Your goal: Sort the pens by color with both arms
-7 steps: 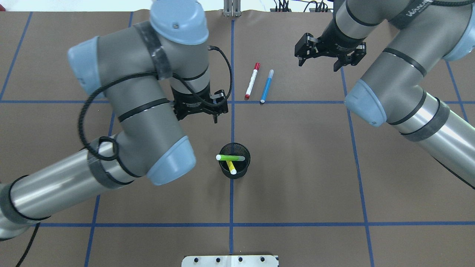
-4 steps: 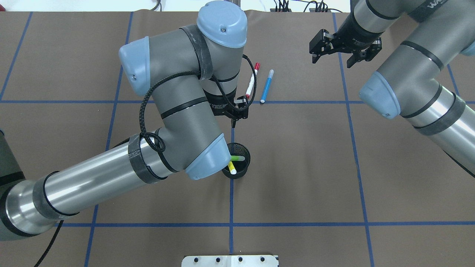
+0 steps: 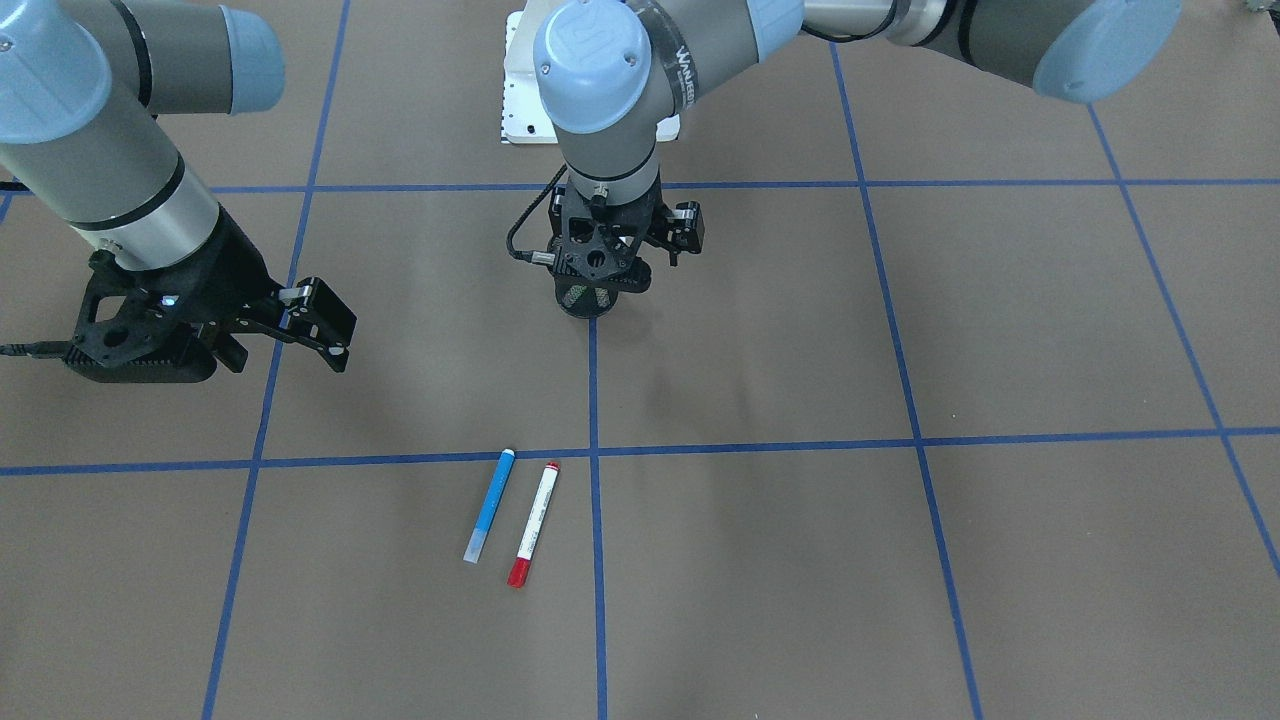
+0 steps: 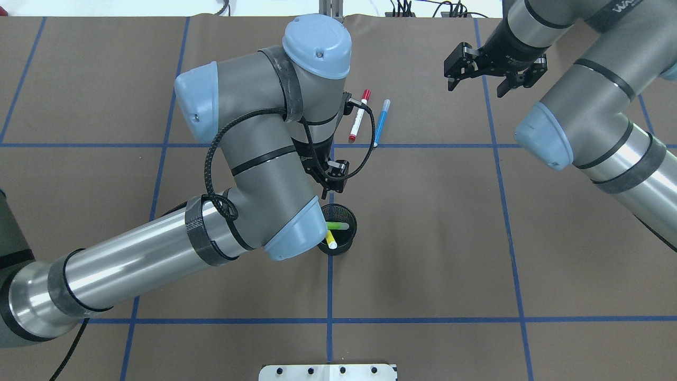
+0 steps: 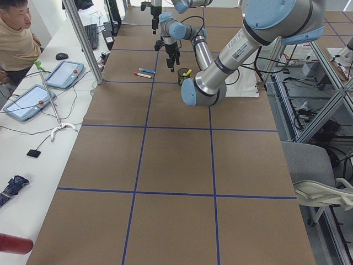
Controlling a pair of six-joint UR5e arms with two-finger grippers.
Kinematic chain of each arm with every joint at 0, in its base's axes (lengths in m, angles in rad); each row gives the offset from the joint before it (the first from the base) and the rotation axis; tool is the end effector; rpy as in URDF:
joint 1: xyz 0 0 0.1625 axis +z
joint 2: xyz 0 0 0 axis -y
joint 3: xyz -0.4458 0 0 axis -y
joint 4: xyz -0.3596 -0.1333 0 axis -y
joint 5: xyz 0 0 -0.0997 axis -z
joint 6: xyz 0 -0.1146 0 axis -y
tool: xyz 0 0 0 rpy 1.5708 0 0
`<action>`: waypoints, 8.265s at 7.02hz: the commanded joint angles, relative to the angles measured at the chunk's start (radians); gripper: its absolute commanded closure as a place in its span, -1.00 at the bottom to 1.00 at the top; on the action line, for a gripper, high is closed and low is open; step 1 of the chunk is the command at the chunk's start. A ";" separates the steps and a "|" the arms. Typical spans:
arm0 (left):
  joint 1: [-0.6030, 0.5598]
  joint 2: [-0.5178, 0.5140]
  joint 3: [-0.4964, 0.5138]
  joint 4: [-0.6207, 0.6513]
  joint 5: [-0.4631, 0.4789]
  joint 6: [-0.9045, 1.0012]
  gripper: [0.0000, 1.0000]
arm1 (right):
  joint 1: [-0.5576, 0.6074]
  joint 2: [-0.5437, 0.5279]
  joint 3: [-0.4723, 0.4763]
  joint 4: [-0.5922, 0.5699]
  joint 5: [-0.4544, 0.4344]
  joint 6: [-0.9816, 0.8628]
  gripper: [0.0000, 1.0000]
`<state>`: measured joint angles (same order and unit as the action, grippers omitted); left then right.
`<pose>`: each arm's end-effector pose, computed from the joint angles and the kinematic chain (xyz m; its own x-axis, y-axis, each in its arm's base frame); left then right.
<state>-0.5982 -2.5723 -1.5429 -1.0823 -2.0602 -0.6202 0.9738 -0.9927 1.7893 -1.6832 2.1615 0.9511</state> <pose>0.5445 -0.4672 0.1484 0.6819 0.4044 -0.6094 -0.4113 0.9010 0.1378 -0.2981 -0.5621 0.2895 0.6386 0.0815 0.7652 -0.1451 0.9893 0.0157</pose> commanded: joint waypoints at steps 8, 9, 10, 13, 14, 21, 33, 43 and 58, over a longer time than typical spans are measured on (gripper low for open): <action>0.090 -0.002 0.009 0.010 0.025 0.103 0.25 | -0.001 -0.024 0.013 0.002 0.000 0.002 -0.99; 0.093 -0.002 0.010 0.010 0.028 0.103 0.04 | -0.001 -0.023 0.012 0.003 -0.002 0.002 -0.99; 0.110 0.000 0.012 0.008 0.049 0.103 0.04 | -0.001 -0.024 0.010 0.003 -0.002 0.002 -0.98; 0.129 -0.002 0.026 0.002 0.060 0.102 0.05 | -0.001 -0.024 0.007 0.005 -0.002 0.002 -0.99; 0.130 -0.002 0.027 0.001 0.060 0.102 0.06 | -0.001 -0.024 0.005 0.005 -0.002 0.002 -0.98; 0.129 -0.003 0.037 -0.019 0.063 0.109 0.07 | -0.001 -0.024 0.004 0.007 -0.003 0.002 -0.99; 0.118 0.017 -0.159 0.039 0.092 0.105 1.00 | -0.001 -0.023 0.007 0.007 -0.005 0.003 -0.98; -0.048 0.115 -0.137 -0.345 0.208 -0.329 1.00 | 0.016 -0.064 0.004 -0.003 -0.011 -0.066 -0.99; -0.028 -0.028 0.578 -1.111 0.479 -0.179 -0.36 | 0.014 -0.055 -0.001 0.000 -0.015 -0.066 -0.99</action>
<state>-0.6301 -2.6000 -0.9643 -2.1924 -1.5810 -0.7998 0.9879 -1.0478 1.7886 -1.6828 2.1460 0.8851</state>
